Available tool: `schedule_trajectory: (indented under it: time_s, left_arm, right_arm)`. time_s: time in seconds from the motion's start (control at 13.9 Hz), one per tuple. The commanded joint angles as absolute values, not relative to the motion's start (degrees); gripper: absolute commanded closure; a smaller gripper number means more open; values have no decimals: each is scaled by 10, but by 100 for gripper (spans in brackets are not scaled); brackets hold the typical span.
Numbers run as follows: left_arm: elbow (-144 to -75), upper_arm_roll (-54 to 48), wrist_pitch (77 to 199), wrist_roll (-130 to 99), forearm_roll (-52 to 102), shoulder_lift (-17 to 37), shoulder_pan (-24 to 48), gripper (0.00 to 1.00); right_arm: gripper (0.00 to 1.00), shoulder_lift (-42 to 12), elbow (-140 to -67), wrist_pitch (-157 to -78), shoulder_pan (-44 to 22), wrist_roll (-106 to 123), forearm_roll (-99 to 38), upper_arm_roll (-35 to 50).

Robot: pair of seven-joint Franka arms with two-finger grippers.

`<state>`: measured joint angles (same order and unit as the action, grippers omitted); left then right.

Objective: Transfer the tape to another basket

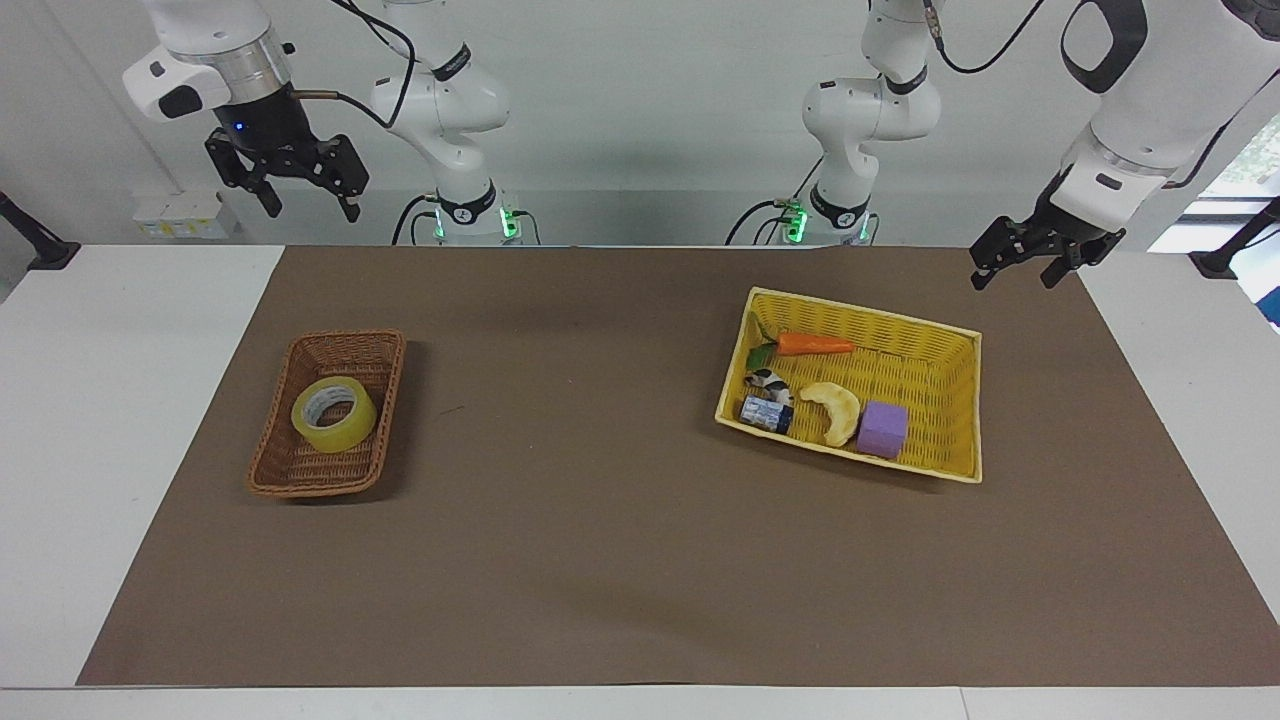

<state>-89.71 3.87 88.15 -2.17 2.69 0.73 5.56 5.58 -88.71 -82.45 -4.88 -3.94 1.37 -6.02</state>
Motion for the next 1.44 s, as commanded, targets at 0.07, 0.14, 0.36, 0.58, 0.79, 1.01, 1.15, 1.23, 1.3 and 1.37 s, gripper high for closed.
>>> schedule_trajectory:
  time_s: [0.07, 0.14, 0.36, 0.58, 0.79, 1.01, 1.15, 1.23, 1.3, 1.37]
  left_arm:
    - [-896, 38, 877, -21, 32, 4, 53, 0]
    - [-896, 38, 877, -21, 32, 4, 53, 0]
    - [-896, 38, 877, -21, 32, 4, 53, 0]
    - [-896, 38, 877, -21, 32, 4, 53, 0]
    - [-896, 38, 877, -21, 32, 4, 53, 0]
    - [-896, 38, 877, -21, 32, 4, 53, 0]
    - [-896, 38, 877, -21, 32, 4, 53, 0]
    - [-896, 38, 877, -21, 32, 4, 53, 0]
    - [-896, 38, 877, -21, 32, 4, 53, 0]
    - [-896, 38, 877, -21, 32, 4, 53, 0]
  right_arm:
    - [0, 62, -888, -821, -45, -29, 11, -59]
    - [0, 62, -888, -820, -46, -28, 11, -56]
    - [0, 62, -888, -821, -45, -24, 14, -60]
    - [0, 63, -888, -812, -44, -24, 12, -62]
    - [0, 64, -887, -812, -45, -24, 13, -59]
    - [0, 66, -889, -812, -45, -24, 13, -60]
    - [0, 66, -890, -812, -45, -22, 14, -60]
    - [0, 66, -890, -812, -45, -22, 14, -60]
    - [0, 66, -890, -812, -45, -22, 13, -60]
    - [0, 66, -890, -812, -45, -22, 14, -61]
